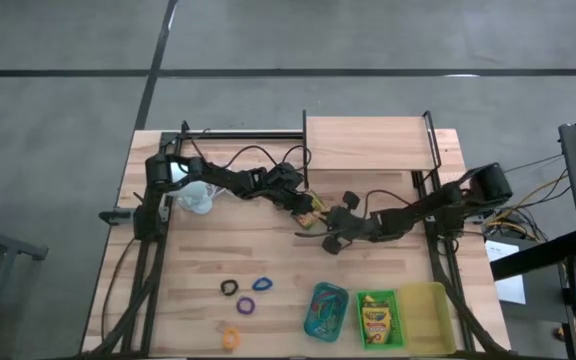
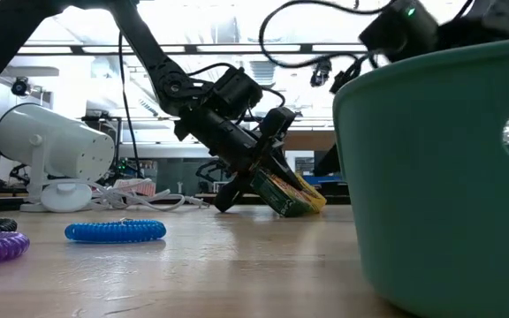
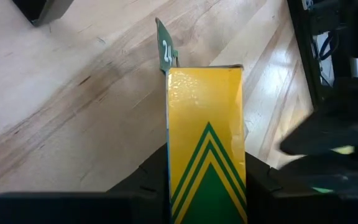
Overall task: Pick & Place Office Desk Supplies
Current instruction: Put the crayon box into the green bin
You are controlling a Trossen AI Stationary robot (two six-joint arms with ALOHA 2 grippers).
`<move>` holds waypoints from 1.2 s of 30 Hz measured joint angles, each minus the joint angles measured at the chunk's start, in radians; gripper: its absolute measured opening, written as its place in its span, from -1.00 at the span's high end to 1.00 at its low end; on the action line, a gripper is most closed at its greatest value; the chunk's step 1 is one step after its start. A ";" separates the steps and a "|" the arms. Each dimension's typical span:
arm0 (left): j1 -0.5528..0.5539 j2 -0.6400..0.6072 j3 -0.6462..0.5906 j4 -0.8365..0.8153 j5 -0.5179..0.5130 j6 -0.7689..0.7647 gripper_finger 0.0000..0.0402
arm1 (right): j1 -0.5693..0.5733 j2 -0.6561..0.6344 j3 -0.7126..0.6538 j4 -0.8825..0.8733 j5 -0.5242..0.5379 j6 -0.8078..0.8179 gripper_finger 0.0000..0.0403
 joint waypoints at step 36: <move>-0.037 -0.153 -0.003 0.021 -0.007 0.432 0.41 | 0.181 -0.716 -0.251 -0.370 0.028 0.051 0.66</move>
